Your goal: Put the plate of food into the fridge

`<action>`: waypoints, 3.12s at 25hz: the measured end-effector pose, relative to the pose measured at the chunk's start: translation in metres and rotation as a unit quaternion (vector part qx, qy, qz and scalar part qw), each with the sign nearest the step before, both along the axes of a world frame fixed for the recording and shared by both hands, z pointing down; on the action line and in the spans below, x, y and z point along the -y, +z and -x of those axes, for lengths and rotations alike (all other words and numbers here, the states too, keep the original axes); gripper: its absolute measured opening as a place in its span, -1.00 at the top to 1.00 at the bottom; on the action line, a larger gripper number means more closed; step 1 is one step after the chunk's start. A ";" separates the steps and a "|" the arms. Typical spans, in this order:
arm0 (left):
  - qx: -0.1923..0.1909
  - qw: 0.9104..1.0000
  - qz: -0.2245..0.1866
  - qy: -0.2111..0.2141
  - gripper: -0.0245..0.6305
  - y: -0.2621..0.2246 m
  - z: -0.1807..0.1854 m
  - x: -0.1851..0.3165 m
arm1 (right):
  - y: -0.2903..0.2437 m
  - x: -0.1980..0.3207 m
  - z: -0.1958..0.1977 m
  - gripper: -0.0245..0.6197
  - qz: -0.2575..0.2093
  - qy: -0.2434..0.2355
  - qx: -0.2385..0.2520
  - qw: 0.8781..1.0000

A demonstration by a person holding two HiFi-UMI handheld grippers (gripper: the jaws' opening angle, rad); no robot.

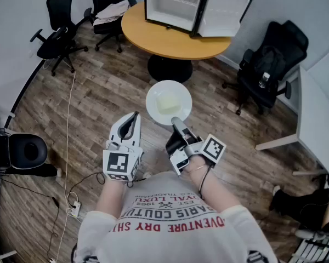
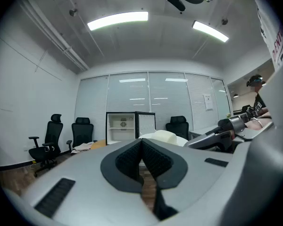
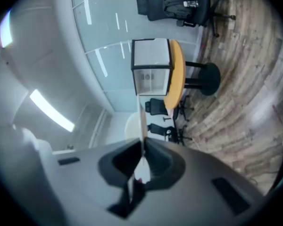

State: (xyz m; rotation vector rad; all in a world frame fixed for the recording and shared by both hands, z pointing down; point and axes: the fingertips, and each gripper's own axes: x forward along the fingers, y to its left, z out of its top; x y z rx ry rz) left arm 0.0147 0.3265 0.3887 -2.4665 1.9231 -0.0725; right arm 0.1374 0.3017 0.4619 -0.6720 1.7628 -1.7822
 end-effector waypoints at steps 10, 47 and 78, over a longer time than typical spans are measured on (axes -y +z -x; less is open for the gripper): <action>0.004 1.000 0.002 -0.001 0.82 0.000 -0.012 0.005 | 0.002 0.004 -0.012 0.80 0.004 -0.001 0.003 1.000; -0.014 1.000 0.006 0.001 0.82 0.012 0.065 0.122 | 0.018 0.119 0.054 0.80 0.025 0.008 -0.023 0.999; -0.016 0.998 0.021 0.063 0.82 0.029 0.198 0.330 | 0.032 0.320 0.189 0.80 0.044 0.075 -0.009 0.996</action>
